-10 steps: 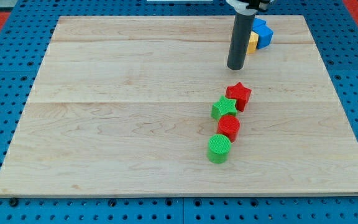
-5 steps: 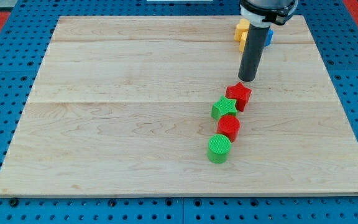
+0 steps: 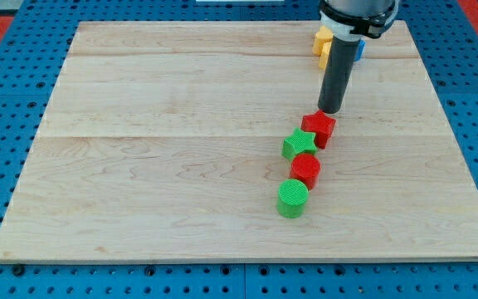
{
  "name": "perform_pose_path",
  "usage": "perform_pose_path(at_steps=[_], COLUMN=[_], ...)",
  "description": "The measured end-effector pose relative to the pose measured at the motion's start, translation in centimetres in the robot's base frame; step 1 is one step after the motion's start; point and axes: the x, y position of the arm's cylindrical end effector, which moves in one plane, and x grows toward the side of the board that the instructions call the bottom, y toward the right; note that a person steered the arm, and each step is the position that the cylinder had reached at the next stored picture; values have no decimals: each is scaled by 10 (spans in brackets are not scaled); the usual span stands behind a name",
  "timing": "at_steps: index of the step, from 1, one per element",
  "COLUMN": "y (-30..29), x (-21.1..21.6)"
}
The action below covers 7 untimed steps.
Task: Push the red star and green star left a bit
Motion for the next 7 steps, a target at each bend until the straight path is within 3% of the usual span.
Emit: perform_pose_path(at_steps=[3,4,5,6,7], y=[76,122,125,66,-18], x=[-20,-9,19,56,61])
